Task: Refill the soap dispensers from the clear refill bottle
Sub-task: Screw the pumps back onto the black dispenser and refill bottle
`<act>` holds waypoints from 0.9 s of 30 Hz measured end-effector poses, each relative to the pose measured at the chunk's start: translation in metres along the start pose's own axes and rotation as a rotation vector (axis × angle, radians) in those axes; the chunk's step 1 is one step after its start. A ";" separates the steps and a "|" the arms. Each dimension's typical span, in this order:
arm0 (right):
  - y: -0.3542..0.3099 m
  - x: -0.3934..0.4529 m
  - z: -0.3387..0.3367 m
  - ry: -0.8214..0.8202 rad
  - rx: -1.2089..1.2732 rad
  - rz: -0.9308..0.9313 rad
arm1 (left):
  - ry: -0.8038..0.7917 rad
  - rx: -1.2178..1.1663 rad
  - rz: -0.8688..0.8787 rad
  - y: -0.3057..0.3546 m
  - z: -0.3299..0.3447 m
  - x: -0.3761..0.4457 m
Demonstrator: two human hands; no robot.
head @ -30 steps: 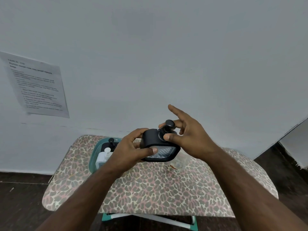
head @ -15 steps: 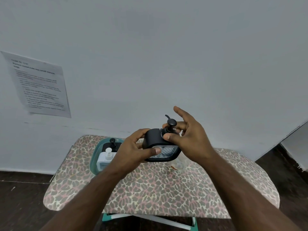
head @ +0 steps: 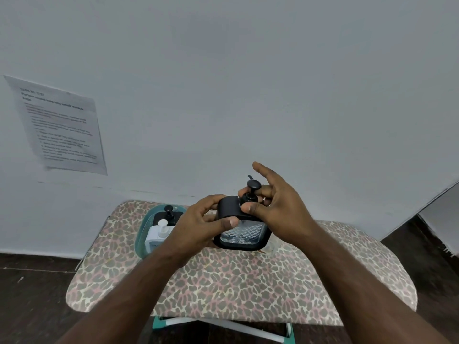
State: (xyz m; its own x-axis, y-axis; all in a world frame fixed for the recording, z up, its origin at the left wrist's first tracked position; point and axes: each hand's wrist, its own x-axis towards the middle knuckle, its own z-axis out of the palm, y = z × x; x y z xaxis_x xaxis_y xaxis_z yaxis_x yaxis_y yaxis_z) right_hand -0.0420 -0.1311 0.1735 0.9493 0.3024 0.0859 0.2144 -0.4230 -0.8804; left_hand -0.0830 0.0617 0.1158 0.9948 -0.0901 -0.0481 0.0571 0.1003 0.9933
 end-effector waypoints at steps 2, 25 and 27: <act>0.001 -0.002 0.008 0.060 -0.010 -0.004 | 0.034 0.019 0.031 -0.003 0.000 0.002; 0.025 0.000 0.022 0.067 -0.027 0.028 | 0.100 0.072 0.051 -0.033 -0.012 0.008; 0.032 0.002 0.015 0.002 -0.067 0.032 | 0.068 0.055 0.007 -0.034 -0.020 0.007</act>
State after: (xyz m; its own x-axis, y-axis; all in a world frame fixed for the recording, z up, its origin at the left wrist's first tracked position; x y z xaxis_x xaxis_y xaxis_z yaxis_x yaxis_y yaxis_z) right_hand -0.0368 -0.1309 0.1381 0.9565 0.2856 0.0591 0.1984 -0.4889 -0.8495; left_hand -0.0766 0.0772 0.0793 0.9987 -0.0217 -0.0464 0.0473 0.0460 0.9978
